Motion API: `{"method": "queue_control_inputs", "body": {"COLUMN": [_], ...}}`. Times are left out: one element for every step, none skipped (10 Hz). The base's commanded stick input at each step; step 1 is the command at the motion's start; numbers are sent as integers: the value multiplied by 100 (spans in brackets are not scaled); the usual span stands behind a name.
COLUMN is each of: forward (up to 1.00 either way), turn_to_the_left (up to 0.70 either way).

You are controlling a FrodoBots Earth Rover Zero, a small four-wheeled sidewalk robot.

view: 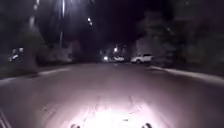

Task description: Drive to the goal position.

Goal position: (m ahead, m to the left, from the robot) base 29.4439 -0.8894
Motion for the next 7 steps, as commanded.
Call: {"method": "queue_control_inputs", "body": {"forward": [70, 70, 70, 70, 70, 70, 70], "turn_to_the_left": [0, 0, 0, 0, 0, 0, 0]}}
